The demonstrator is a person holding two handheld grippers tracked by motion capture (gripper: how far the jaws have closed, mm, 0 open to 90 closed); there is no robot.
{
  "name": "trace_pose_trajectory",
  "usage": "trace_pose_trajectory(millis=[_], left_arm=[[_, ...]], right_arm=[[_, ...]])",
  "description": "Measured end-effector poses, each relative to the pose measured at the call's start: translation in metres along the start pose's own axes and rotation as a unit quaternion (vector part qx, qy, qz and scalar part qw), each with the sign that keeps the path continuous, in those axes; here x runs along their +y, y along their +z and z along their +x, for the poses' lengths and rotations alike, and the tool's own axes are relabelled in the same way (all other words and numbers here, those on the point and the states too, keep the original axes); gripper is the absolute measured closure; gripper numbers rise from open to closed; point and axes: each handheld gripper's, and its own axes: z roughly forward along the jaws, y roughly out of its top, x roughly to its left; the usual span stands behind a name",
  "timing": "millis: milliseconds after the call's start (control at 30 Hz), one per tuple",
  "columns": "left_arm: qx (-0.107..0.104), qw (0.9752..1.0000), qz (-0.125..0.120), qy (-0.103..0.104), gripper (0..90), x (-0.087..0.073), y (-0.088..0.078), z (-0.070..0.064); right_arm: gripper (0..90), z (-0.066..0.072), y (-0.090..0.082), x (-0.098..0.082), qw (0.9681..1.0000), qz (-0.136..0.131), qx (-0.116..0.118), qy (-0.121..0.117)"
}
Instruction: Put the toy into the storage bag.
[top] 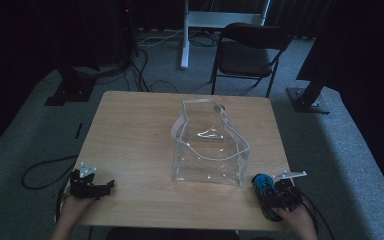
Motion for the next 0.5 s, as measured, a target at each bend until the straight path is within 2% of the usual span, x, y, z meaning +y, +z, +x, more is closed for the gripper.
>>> trace_pose_trajectory(millis=[333, 500], left_arm=[[0.000, 1.0000, 0.000, 0.000, 2.6, 0.000, 0.000, 0.000], [0.001, 1.0000, 0.000, -0.001, 2.6, 0.000, 0.001, 0.000]], right_arm=[[26.3, -0.004, -0.023, 0.017, 0.9988, -0.049, -0.005, 0.003], [26.3, -0.003, -0.033, 0.028, 0.9977, -0.066, -0.012, -0.005]])
